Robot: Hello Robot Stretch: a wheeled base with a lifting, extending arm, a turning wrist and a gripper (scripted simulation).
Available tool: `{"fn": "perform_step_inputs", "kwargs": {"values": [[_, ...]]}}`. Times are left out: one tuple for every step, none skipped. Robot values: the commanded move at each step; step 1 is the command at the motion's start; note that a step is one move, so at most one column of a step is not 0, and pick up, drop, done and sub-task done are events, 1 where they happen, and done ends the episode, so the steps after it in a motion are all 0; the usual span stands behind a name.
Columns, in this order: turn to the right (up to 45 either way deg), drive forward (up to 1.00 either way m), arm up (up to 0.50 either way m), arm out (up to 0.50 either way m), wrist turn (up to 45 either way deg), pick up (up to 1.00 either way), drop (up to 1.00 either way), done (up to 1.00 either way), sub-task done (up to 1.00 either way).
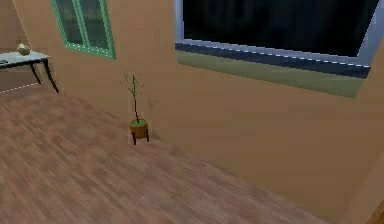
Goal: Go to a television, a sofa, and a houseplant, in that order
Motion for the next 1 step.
{"fn": "perform_step_inputs", "kwargs": {"values": [[33.0,0.0,0.0,0.0,0.0,0.0,0.0,0.0,0.0]]}}
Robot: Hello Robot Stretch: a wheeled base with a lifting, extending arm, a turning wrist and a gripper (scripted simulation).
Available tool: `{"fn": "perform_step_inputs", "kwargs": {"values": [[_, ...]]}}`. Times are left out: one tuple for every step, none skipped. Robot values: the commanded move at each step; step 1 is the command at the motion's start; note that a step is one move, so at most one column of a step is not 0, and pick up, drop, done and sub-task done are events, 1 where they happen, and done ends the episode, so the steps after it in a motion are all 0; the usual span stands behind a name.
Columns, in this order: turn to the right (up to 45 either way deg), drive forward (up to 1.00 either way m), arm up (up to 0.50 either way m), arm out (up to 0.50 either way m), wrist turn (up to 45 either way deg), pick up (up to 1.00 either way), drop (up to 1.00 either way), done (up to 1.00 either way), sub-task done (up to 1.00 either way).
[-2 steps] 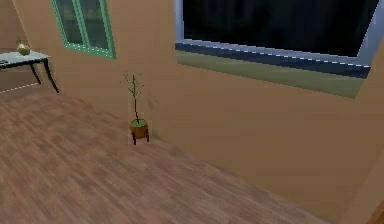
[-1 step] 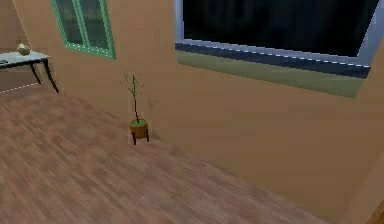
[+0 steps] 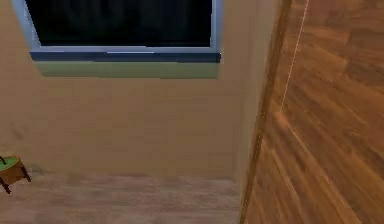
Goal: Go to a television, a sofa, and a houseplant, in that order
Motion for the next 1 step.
{"fn": "perform_step_inputs", "kwargs": {"values": [[33.0,0.0,0.0,0.0,0.0,0.0,0.0,0.0,0.0]]}}
